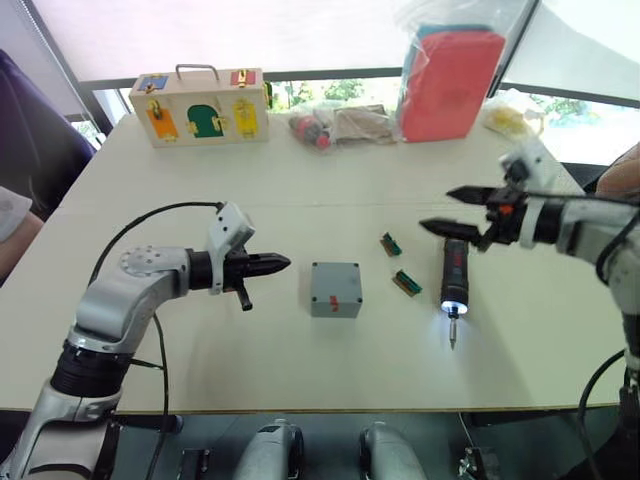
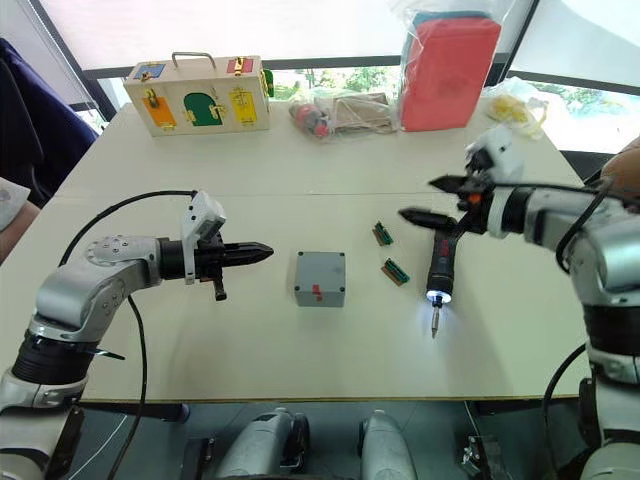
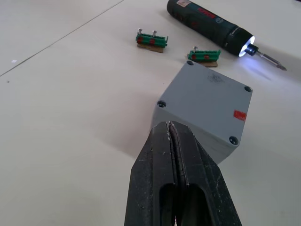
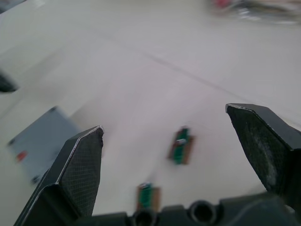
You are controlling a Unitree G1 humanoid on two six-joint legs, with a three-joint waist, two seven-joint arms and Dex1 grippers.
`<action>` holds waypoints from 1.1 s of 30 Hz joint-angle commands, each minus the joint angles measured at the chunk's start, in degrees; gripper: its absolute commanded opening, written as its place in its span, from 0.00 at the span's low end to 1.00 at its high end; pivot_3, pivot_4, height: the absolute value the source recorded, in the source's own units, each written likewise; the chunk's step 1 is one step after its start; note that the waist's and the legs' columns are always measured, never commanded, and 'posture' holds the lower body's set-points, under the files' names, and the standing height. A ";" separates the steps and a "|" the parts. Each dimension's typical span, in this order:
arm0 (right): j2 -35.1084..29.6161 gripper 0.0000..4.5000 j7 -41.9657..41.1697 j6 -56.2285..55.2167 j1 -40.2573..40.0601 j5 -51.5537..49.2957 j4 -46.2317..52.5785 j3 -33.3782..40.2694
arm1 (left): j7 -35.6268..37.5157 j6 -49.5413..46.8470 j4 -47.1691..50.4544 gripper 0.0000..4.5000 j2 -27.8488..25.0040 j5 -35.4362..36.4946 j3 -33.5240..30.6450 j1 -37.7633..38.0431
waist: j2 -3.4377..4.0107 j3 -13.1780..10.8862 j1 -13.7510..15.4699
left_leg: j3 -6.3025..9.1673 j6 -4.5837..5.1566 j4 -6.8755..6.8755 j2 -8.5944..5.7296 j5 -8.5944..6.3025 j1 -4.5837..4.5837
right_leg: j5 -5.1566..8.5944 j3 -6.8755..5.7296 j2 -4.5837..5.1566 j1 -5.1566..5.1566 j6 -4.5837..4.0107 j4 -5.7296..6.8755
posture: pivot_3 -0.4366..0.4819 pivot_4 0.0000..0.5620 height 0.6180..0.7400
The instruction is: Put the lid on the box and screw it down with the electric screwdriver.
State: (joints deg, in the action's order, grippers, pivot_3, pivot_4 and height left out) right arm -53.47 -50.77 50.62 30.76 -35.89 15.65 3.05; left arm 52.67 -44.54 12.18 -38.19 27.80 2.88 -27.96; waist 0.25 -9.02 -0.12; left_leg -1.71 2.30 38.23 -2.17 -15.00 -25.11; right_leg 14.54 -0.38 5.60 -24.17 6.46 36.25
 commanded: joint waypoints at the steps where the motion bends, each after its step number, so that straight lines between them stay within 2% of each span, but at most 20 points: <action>1: 0.08 0.99 -1.26 -0.32 -4.29 -0.77 7.49 -1.82 | -0.27 -1.04 1.16 0.00 -1.24 -0.19 0.16 -0.52 | 0.00 0.00 0.09 | 0.01 0.00 0.00 0.00 0.00 0.00 | 0.00 0.00 0.00 0.01 0.00 0.00 | 0.48 0.27 1.00; 7: -1.11 0.99 -1.88 -1.15 -9.80 1.07 7.75 -2.07 | 0.04 -2.33 3.31 0.00 -2.68 0.81 -0.28 0.73 | -0.01 0.00 0.88 | 0.00 -0.02 0.02 -0.01 0.01 0.00 | 0.00 0.01 0.07 0.01 -0.01 -0.01 | 0.48 0.27 1.00; 11: -2.98 0.99 -5.28 3.33 -9.80 -4.02 9.99 -0.37 | 1.43 -3.28 5.26 0.00 -4.15 1.76 0.13 2.17 | -0.01 0.00 0.81 | 0.01 -0.03 0.02 0.00 0.01 0.00 | 0.00 0.01 0.08 0.01 -0.02 -0.01 | 0.48 0.27 1.00; 16: -0.44 0.99 -2.47 2.91 -11.25 -1.30 11.53 -5.35 | 1.54 2.88 -0.59 0.00 -4.29 -5.62 6.32 1.40 | -0.05 0.03 0.86 | 0.05 -0.07 0.00 0.04 0.03 0.08 | 0.00 0.01 0.08 0.08 -0.04 -0.02 | 0.48 0.27 1.00; 20: 3.56 0.99 2.53 2.53 -10.85 2.93 12.04 -10.16 | 0.07 4.49 -5.69 0.00 -1.05 -8.61 9.17 -1.82 | -0.10 0.04 0.96 | 0.05 -0.05 0.00 0.02 0.01 0.24 | 0.00 0.00 0.11 0.27 -0.06 -0.05 | 0.48 0.27 1.00; 25: 4.91 0.99 5.44 1.66 -11.07 8.05 12.42 -14.97 | 1.62 5.89 -6.63 0.00 2.12 -9.56 11.72 -3.66 | -0.11 0.04 0.83 | 0.04 -0.04 0.00 -0.02 0.00 0.23 | 0.00 0.00 0.15 0.27 -0.05 -0.11 | 0.48 0.27 1.00; 33: 8.65 0.99 7.35 4.44 -11.44 7.26 16.45 -16.95 | 3.82 10.39 -14.41 0.00 9.39 -12.68 16.28 -8.84 | -0.12 0.05 0.93 | 0.05 -0.05 0.02 -0.02 0.02 0.24 | 0.00 -0.03 0.00 0.29 -0.04 -0.05 | 0.48 0.27 1.00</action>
State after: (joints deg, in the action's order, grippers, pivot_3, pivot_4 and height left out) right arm -45.71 -43.98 54.62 18.89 -27.82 29.15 -14.29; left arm 55.89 -36.62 -0.68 -30.18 16.01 18.54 -34.97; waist 0.13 -8.98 0.81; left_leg -1.66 2.25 38.25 -2.20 -14.99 -24.88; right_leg 14.53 -0.41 5.60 -23.87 6.42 36.20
